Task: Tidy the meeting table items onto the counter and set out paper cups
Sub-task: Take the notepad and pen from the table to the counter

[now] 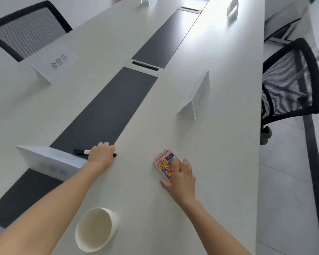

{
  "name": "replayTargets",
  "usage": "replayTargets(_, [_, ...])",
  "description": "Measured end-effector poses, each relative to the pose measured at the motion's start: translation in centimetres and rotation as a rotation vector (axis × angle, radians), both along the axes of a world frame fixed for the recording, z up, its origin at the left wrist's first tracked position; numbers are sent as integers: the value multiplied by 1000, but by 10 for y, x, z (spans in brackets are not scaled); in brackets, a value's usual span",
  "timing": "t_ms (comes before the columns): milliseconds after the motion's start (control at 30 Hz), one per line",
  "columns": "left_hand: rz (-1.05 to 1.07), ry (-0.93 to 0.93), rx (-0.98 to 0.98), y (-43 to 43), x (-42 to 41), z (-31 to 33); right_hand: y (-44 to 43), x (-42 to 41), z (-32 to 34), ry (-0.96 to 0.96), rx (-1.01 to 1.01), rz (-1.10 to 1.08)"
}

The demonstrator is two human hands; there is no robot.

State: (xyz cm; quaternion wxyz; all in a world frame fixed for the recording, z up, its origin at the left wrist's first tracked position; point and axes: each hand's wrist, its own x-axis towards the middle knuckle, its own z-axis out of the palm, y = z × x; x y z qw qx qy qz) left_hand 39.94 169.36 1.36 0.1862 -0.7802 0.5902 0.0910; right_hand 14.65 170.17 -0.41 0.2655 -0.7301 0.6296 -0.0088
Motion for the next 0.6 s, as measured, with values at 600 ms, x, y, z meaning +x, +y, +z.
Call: replayTargets(600, [-329, 765, -709, 30, -153, 103, 106, -129, -21, 29, -266, -215])
